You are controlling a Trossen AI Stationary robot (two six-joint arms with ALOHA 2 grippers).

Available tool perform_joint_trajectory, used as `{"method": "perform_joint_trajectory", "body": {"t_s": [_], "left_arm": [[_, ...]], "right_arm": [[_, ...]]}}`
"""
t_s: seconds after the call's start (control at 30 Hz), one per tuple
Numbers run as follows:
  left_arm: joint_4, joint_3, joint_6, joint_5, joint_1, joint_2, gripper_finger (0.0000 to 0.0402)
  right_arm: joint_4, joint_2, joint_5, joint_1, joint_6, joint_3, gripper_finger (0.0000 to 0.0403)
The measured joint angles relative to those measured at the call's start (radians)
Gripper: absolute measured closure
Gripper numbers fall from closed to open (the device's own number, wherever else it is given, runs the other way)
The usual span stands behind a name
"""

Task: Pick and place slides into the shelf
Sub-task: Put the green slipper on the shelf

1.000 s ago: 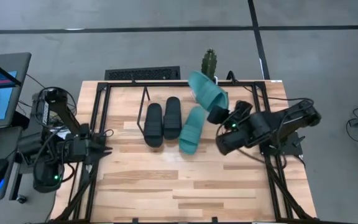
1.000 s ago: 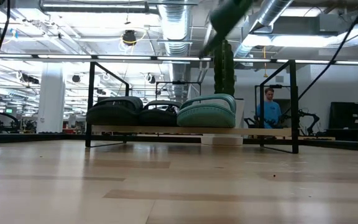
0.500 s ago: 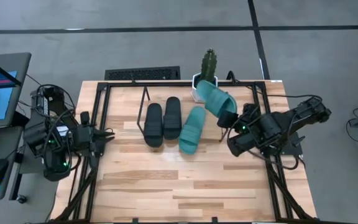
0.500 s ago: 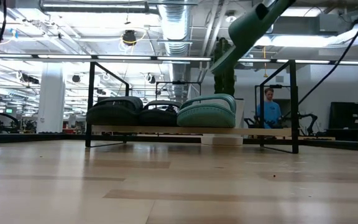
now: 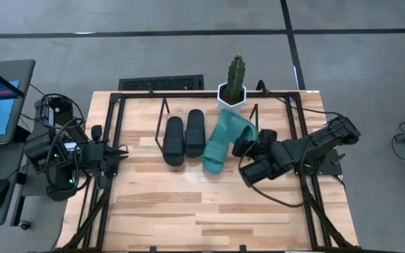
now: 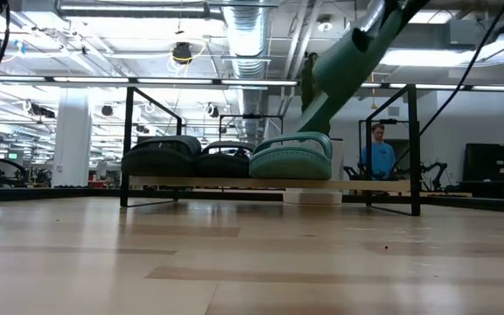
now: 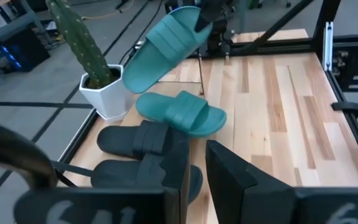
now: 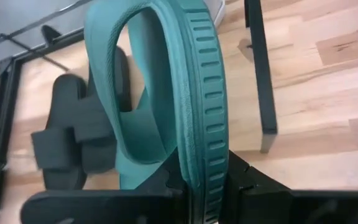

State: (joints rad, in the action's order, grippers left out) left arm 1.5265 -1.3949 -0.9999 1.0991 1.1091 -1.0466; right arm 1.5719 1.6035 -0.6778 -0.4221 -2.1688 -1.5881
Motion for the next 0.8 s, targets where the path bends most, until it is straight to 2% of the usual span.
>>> {"method": "perform_joint_trajectory", "body": {"t_s": [0.33,0.5,0.8], "left_arm": [[0.001,0.000,0.022,-0.046,0.000,0.000,0.0358],[0.000,0.000,0.028,-0.047,0.000,0.000,0.0358],[0.000,0.000,0.028,-0.047,0.000,-0.001,0.0358]], "right_arm": [[-0.001,0.022,0.051,0.074,0.028,0.006,0.0372],[-0.002,0.022,0.133,0.101,0.098,0.006,0.0372],[0.000,0.045,0.173,0.143,0.122,0.030,0.0372]]}}
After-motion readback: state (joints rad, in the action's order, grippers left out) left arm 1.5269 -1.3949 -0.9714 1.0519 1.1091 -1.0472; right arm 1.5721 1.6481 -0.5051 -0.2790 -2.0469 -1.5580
